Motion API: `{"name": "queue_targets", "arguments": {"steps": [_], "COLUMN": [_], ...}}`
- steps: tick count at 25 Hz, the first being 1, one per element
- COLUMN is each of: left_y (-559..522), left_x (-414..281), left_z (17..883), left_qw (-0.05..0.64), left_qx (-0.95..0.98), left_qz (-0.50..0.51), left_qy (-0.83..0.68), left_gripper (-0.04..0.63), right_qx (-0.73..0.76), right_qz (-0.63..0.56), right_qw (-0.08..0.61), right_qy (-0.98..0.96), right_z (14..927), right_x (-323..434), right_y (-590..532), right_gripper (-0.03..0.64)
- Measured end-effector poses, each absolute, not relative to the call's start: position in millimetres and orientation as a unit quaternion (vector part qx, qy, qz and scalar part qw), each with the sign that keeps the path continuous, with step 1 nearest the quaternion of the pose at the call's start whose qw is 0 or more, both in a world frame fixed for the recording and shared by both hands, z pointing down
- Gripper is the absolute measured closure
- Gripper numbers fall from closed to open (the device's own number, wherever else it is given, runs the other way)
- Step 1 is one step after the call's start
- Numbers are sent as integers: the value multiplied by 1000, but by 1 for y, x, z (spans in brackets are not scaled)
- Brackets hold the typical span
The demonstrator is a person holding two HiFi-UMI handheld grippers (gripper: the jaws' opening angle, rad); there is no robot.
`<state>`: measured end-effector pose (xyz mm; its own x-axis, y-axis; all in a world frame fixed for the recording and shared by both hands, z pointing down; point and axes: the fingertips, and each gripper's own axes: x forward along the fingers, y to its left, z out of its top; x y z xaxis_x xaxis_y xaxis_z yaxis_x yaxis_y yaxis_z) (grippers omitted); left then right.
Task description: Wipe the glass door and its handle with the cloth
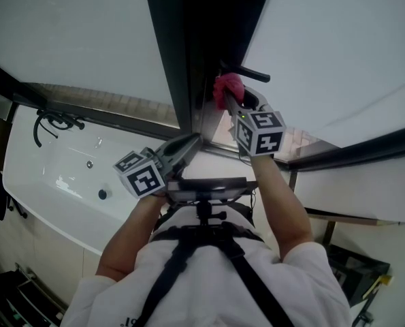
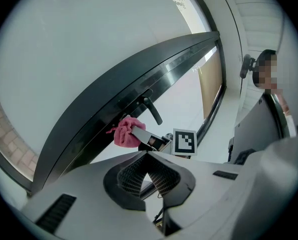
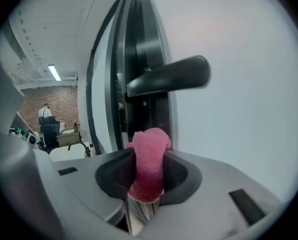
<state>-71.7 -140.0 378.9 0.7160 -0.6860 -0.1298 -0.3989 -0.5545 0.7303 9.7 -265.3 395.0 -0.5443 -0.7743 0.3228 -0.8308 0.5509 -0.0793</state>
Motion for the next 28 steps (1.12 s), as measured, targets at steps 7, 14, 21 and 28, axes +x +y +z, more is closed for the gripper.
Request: {"name": "queue_targets", "arguments": {"steps": [7, 14, 21, 28], "left_y": [-140, -145, -148, -146], "left_x": [-68, -60, -55, -48], "left_z": [378, 371, 371, 368], "left_qw": [353, 349, 348, 341], "left_qx": [858, 863, 867, 872], "left_qz": [-201, -197, -190, -184], "left_qy": [-315, -309, -302, -299], "left_gripper": [603, 603, 603, 603], "right_qx": [482, 485, 484, 483], "right_qz": [151, 138, 119, 106], "right_qw": [126, 123, 118, 109], "right_qy": [-854, -855, -859, -862], "right_z": [416, 411, 402, 392], "right_x": [43, 60, 63, 65], "right_y": [-253, -236, -220, -209], "right_gripper": [511, 511, 511, 511]}}
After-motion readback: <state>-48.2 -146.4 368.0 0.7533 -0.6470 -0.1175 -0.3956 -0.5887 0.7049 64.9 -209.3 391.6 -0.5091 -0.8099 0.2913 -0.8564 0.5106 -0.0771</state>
